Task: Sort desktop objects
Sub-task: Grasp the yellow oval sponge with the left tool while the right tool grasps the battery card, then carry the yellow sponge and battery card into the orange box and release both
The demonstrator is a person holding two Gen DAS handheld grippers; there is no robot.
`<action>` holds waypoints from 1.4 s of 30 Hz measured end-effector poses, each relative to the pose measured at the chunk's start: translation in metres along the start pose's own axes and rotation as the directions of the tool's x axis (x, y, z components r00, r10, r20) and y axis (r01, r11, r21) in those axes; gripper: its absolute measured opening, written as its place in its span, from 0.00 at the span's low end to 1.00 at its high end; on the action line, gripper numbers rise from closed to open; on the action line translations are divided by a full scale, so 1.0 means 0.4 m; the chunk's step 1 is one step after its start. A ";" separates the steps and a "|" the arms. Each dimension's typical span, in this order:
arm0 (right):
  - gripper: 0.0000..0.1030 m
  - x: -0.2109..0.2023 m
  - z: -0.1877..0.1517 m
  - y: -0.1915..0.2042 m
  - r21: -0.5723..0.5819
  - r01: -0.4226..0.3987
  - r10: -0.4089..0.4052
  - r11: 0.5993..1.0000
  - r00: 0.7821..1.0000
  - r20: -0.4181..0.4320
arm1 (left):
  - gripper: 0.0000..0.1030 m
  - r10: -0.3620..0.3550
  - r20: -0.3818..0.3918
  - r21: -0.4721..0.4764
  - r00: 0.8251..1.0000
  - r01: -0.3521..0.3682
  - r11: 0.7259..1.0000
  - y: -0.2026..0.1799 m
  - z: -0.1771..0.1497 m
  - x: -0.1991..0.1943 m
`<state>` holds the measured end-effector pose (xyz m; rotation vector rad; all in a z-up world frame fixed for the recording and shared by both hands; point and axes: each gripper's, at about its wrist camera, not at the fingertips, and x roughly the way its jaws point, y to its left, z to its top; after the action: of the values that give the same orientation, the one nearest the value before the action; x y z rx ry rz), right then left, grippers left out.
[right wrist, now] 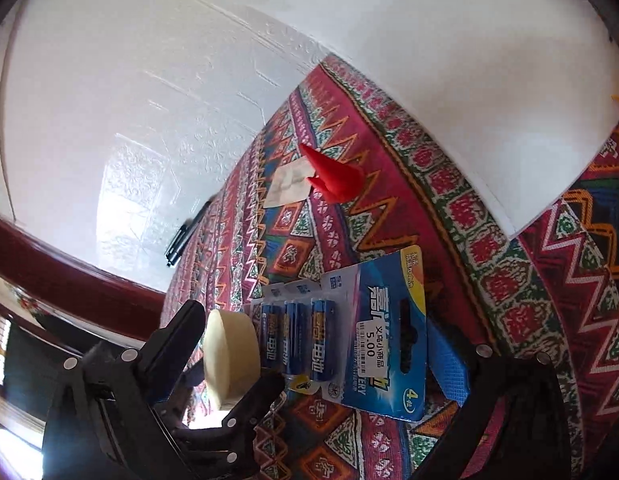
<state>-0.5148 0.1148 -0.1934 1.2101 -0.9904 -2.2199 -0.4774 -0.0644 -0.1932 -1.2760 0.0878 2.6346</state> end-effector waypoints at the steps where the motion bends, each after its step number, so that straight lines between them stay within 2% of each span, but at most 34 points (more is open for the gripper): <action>1: 0.86 0.005 -0.006 0.009 -0.012 -0.009 0.009 1.000 1.000 -0.007 | 0.94 -0.027 0.012 -0.001 1.000 0.027 1.000 -0.002 0.000 -0.003; 2: 0.45 0.011 -0.011 0.010 -0.002 -0.037 0.037 0.999 0.999 -0.016 | 0.90 -0.046 0.021 -0.009 0.999 0.046 0.999 0.000 -0.001 -0.008; 3: 0.17 0.018 -0.017 0.009 0.013 -0.067 0.067 0.998 0.997 -0.028 | 0.90 -0.060 0.029 -0.021 0.998 0.061 0.998 0.005 -0.002 -0.015; 4: 0.02 0.031 -0.028 0.002 0.041 -0.103 0.105 0.994 0.993 -0.047 | 0.90 -0.075 0.037 -0.033 0.997 0.076 0.997 0.009 -0.004 -0.022; 5: 0.01 0.040 -0.039 -0.002 0.060 -0.129 0.132 0.990 0.989 -0.060 | 0.90 -0.084 0.042 -0.048 0.996 0.086 0.995 0.014 -0.009 -0.032; 7: 0.01 0.040 -0.058 0.007 0.048 -0.130 0.132 0.990 0.990 -0.056 | 0.90 -0.094 0.048 -0.076 0.994 0.097 0.992 0.025 -0.023 -0.056; 11: 0.00 0.011 -0.072 0.025 0.080 -0.186 0.190 0.979 0.981 -0.042 | 0.90 -0.060 0.062 -0.120 0.996 0.067 0.991 0.042 -0.050 -0.103; 14: 0.00 -0.039 -0.074 0.051 0.063 -0.224 0.226 0.973 0.973 -0.032 | 0.90 -0.055 0.101 -0.149 0.993 0.070 0.986 0.048 -0.055 -0.170; 17: 0.01 -0.106 -0.067 0.080 0.075 -0.290 0.291 0.954 0.957 -0.006 | 0.90 -0.051 0.166 -0.137 0.985 0.074 0.988 0.030 -0.053 -0.278; 22: 0.01 -0.219 -0.076 0.099 0.153 -0.464 0.460 0.872 0.886 0.066 | 0.90 -0.056 0.273 -0.141 0.960 0.097 0.985 -0.017 -0.038 -0.455; 23: 0.01 -0.209 -0.095 0.111 0.152 -0.490 0.484 0.858 0.871 0.082 | 0.90 -0.060 0.293 -0.145 0.954 0.106 0.984 -0.028 -0.035 -0.493; 26: 0.01 -0.320 -0.089 0.148 0.113 -0.565 0.551 0.817 0.823 0.137 | 0.90 -0.070 0.356 -0.132 0.932 0.124 0.983 -0.075 -0.019 -0.607; 29: 0.01 -0.501 -0.073 0.179 0.048 -0.637 0.616 0.769 0.760 0.207 | 0.90 -0.084 0.426 -0.082 0.901 0.131 0.988 -0.146 -0.004 -0.731; 32: 0.01 -0.738 -0.073 0.184 -0.044 -0.679 0.660 0.733 0.694 0.287 | 0.90 -0.130 0.495 -0.008 0.859 0.154 0.988 -0.237 0.021 -0.831; 36: 0.01 -1.026 -0.083 0.142 -0.178 -0.649 0.656 0.740 0.635 0.408 | 0.90 -0.241 0.545 0.118 0.803 0.211 0.970 -0.403 0.054 -0.926; 38: 0.02 -1.153 -0.097 0.103 -0.227 -0.598 0.622 0.769 0.615 0.485 | 0.90 -0.300 0.548 0.180 0.781 0.240 0.954 -0.494 0.075 -0.946; 40: 0.04 -1.250 -0.109 0.060 -0.246 -0.553 0.586 0.796 0.603 0.541 | 0.90 -0.350 0.537 0.232 0.767 0.265 0.936 -0.578 0.099 -0.950; 42: 0.07 -1.315 -0.112 0.013 -0.240 -0.520 0.551 0.819 0.599 0.581 | 0.90 -0.388 0.511 0.263 0.767 0.290 0.920 -0.658 0.125 -0.927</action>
<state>-0.1973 0.4349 0.0809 0.0306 -1.3175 -2.1136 -0.2359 0.1387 0.1377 -0.3791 -0.0153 2.4894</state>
